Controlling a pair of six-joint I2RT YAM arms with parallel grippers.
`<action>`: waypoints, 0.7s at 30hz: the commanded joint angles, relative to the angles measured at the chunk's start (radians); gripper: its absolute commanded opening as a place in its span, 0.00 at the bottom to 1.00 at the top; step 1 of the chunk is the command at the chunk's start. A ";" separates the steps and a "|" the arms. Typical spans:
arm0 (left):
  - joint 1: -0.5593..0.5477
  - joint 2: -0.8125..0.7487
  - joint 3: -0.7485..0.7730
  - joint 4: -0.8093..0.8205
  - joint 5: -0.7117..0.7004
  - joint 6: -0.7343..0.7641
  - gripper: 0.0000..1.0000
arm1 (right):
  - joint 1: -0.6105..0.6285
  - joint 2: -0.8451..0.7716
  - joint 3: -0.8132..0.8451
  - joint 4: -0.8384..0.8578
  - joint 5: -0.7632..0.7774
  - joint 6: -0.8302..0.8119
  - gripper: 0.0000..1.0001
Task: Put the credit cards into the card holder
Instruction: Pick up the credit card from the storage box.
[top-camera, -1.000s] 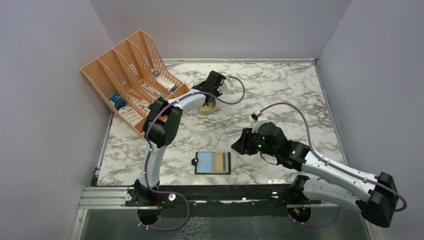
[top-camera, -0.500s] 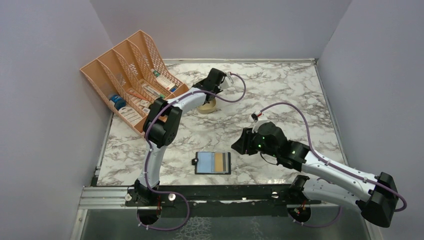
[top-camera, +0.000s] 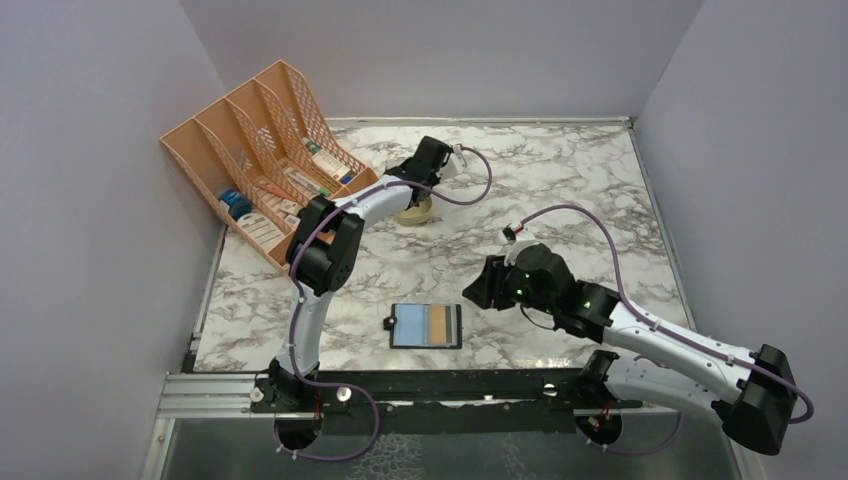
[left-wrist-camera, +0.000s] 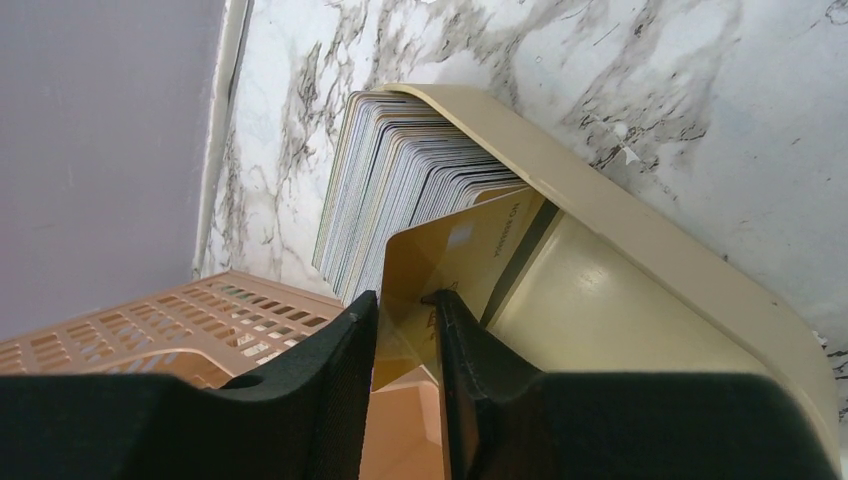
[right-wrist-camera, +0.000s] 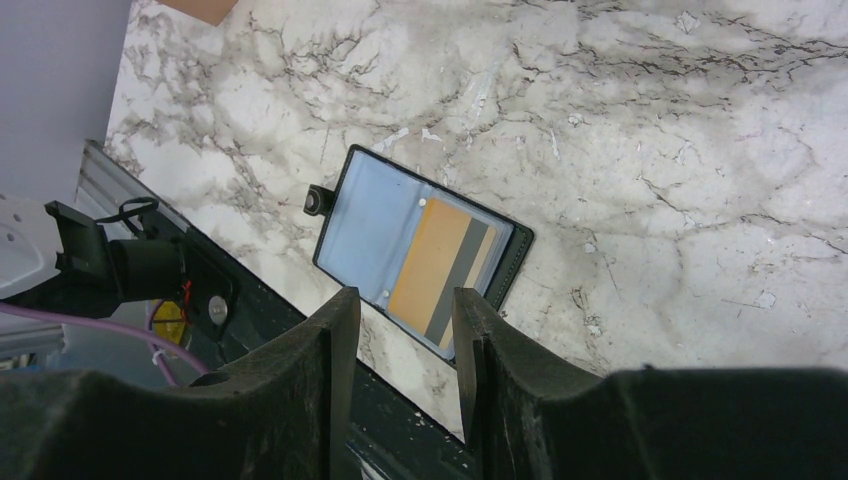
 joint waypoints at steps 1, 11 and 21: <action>0.004 -0.029 0.016 0.006 -0.031 -0.004 0.26 | 0.003 -0.014 0.011 0.011 0.013 0.000 0.39; -0.009 -0.089 0.025 -0.065 -0.001 -0.066 0.00 | 0.003 -0.030 0.012 0.011 0.004 0.005 0.39; -0.031 -0.188 0.038 -0.208 0.091 -0.200 0.00 | 0.003 -0.045 -0.002 0.027 -0.018 0.030 0.39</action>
